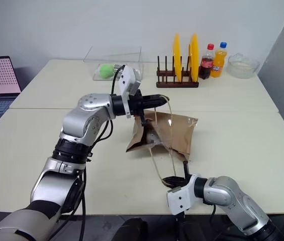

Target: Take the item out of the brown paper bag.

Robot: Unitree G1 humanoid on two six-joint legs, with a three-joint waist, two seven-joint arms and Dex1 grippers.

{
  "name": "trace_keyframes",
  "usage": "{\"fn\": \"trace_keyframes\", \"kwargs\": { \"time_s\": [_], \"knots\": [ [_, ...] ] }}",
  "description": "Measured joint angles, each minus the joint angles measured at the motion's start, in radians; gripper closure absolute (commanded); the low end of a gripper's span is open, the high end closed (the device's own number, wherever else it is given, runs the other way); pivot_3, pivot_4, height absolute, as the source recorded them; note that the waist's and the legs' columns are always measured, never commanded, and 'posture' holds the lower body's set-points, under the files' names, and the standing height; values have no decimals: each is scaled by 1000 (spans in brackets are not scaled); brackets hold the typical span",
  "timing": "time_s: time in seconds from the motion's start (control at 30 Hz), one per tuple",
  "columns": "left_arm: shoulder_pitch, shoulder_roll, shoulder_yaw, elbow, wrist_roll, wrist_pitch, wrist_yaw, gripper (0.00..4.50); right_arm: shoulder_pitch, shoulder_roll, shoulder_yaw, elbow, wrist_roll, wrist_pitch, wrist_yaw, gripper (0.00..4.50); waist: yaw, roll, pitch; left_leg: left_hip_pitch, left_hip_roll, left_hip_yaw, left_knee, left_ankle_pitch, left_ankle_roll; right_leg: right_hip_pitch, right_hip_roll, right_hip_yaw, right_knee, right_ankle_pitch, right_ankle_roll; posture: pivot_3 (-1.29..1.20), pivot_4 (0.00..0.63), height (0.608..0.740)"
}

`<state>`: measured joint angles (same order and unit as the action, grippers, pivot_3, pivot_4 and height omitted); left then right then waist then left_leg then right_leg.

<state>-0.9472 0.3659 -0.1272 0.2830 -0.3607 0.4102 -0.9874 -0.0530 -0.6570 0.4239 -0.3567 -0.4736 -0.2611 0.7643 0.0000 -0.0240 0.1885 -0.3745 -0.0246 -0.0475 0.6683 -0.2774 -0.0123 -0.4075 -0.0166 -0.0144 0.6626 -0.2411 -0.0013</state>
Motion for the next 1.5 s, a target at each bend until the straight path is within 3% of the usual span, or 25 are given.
{"fn": "trace_keyframes", "kwargs": {
  "time_s": [0.27, 0.63, 0.73, 0.87, 1.0, 1.17, 1.27, 1.4, 1.5],
  "knots": [
    [-95, 13, 100, 29, -1, -7, 55, 4500, 22, -25, 25, -21, 8, 11, 46, 4476, 0, -2, -1, 0, 0, 0, 0, 1, -1, 0, 0, 0, 0, 0, 0, 0, 150, 740],
    [-106, 1, 115, 47, -18, -5, 43, 4500, 27, -30, 9, -36, 50, 39, 65, 4476, -1, -2, -1, 2, 0, 0, 0, 1, -2, 2, 0, 0, 0, 0, 0, 0, 150, 740],
    [-101, 2, 117, 32, -39, 6, 15, 4500, 55, -25, -9, -76, 120, 119, 94, 3823, -1, -2, -1, 1, 0, 0, 0, 1, -2, 1, 0, 0, 0, 0, 0, 0, 150, 740],
    [-60, 2, 116, -30, -73, 45, -16, 4500, 62, -30, -55, -193, 241, 296, 165, 2420, -1, -2, -1, 1, 0, 0, 0, 1, -2, 1, 0, 0, 0, 0, 0, 0, 150, 740],
    [-32, 3, 115, -81, -93, 75, -28, 4500, 47, -123, -182, -363, 470, 564, 278, 2420, 0, -2, -1, 0, 0, -1, 1, 1, -1, 1, -1, 0, 0, 0, 0, 0, 150, 740],
    [-21, 3, 115, -113, -100, 89, -27, 4500, -38, -264, -446, -482, 822, 882, 372, 2420, 0, -2, -1, 0, 0, -2, 2, -1, 2, 1, -1, -2, 0, 0, 0, 0, 150, 740],
    [-11, 0, 114, -122, -105, 97, -25, 4500, -177, -235, -538, -483, 1019, 1033, 325, 2420, -3, -2, -1, 0, 0, -2, 1, -1, 2, 1, -1, -1, 0, 0, 0, 0, 150, 740],
    [-5, -13, 113, -134, -109, 109, -23, 4500, -380, -144, -488, -458, 1079, 1125, 175, 2420, -2, -2, -1, 0, 0, -2, 1, -1, 2, 0, -1, -2, 0, 0, 0, 0, 150, 740],
    [-3, -16, 115, -135, -110, 111, -17, 4500, -484, -94, -313, -392, 967, 1128, 65, 2420, -2, -2, -1, -4, 0, -1, 1, -1, 2, -3, -2, -1, 0, 0, 0, 0, 150, 740]
  ]
}}
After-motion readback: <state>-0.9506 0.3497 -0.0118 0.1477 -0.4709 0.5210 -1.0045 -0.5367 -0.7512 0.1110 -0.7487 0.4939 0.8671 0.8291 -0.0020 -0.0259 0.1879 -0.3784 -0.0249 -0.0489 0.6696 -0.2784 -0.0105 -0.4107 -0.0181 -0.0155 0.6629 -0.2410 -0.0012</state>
